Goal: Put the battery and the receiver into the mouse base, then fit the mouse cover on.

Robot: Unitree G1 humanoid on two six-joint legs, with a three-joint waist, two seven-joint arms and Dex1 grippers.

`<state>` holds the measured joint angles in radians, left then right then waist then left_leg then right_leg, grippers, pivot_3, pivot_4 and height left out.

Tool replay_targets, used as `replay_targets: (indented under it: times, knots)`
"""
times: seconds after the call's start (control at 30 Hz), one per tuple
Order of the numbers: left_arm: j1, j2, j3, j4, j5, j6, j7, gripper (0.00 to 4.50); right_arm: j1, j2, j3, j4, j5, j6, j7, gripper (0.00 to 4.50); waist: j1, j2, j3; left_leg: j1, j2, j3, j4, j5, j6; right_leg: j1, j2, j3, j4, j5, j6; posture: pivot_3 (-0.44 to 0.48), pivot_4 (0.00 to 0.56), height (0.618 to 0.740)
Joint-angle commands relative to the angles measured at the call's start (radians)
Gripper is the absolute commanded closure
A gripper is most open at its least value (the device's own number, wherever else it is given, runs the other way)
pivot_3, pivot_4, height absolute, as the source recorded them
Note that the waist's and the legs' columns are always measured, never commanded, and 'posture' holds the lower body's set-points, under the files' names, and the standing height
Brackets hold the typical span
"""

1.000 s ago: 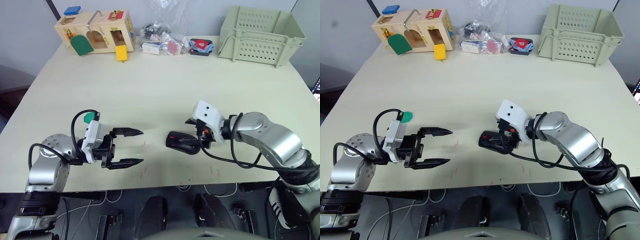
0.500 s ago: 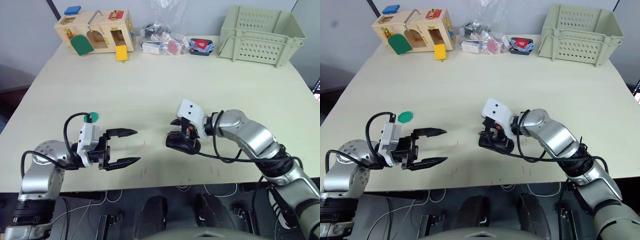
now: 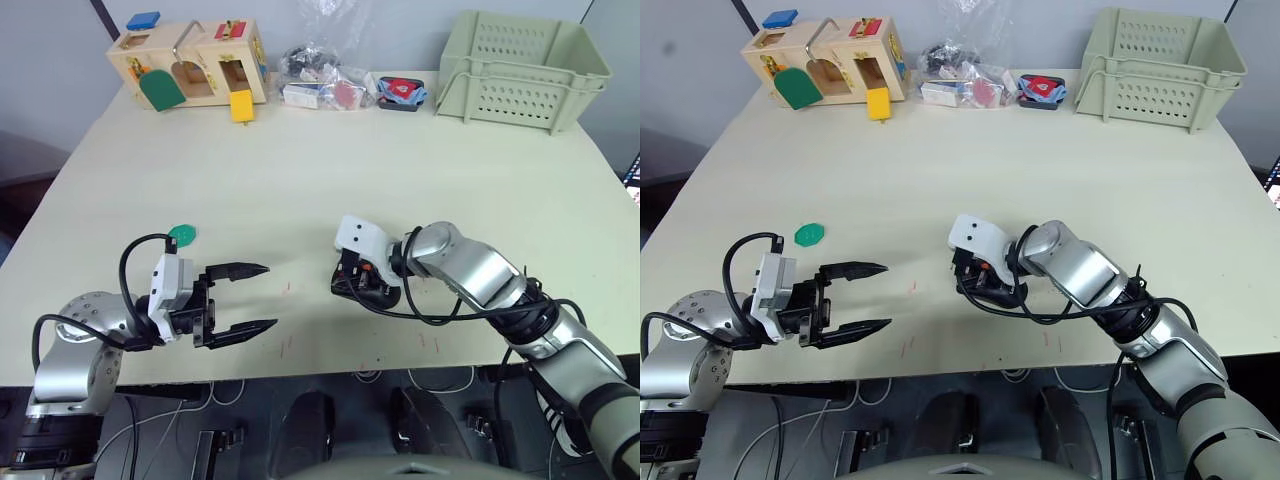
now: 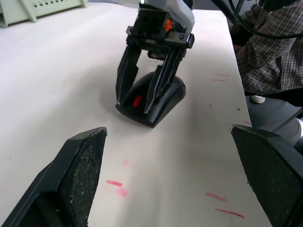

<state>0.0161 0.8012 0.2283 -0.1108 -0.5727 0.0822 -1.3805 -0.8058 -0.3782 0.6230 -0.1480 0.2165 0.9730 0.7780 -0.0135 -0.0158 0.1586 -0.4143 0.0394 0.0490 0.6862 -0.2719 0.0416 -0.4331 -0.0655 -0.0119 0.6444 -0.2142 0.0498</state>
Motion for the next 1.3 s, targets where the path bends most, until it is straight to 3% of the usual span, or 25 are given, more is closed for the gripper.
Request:
replay_targets:
  times: [0.03, 0.6, 0.93, 1.17, 1.3]
  knots:
    - [0.013, 0.011, 0.037, -0.036, -0.020, -0.004, 0.004, 0.00, -0.007, -0.001, 0.031, 0.000, -0.020, 0.015, 0.017, 2.44, 0.000, 0.000, 0.000, 0.000, 0.000, 0.000, 0.000, 0.000, 0.000, 0.000, 0.000, 0.000, 0.000, 0.000, 0.000, 0.000, 0.150, 0.740]
    - [-0.006, 0.013, 0.025, -0.025, -0.017, -0.001, 0.006, 0.00, 0.006, 0.002, 0.038, 0.046, -0.059, 0.038, 0.014, 2.44, 0.002, 0.000, -0.001, 0.001, 0.000, 0.000, 0.000, 0.000, 0.000, 0.001, 0.000, 0.000, 0.000, 0.000, 0.000, 0.000, 0.150, 0.740]
    - [-0.027, 0.013, 0.015, -0.015, -0.014, 0.006, 0.000, 0.00, 0.084, 0.036, -0.144, -0.060, -0.004, -0.146, 0.009, 2.44, 0.000, 0.000, -0.001, 0.000, 0.000, 0.000, 0.000, 0.000, 0.000, 0.000, 0.000, 0.000, 0.000, 0.000, 0.000, 0.000, 0.150, 0.740]
    - [-0.039, 0.013, 0.010, -0.013, -0.013, 0.012, -0.005, 0.00, 0.243, -0.020, -0.277, -0.185, 0.076, -0.293, 0.069, 2.44, 0.002, 0.000, -0.001, 0.000, 0.000, 0.000, 0.000, 0.000, 0.000, 0.000, 0.000, 0.000, 0.000, 0.000, 0.000, 0.000, 0.150, 0.740]
    - [-0.048, 0.013, 0.007, -0.012, -0.012, 0.016, -0.009, 0.00, 0.413, -0.027, -0.398, -0.220, 0.118, -0.501, 0.080, 2.44, 0.005, 0.000, -0.001, 0.000, 0.000, 0.001, -0.001, 0.000, 0.000, 0.001, 0.000, -0.002, -0.001, 0.000, 0.000, 0.000, 0.150, 0.740]
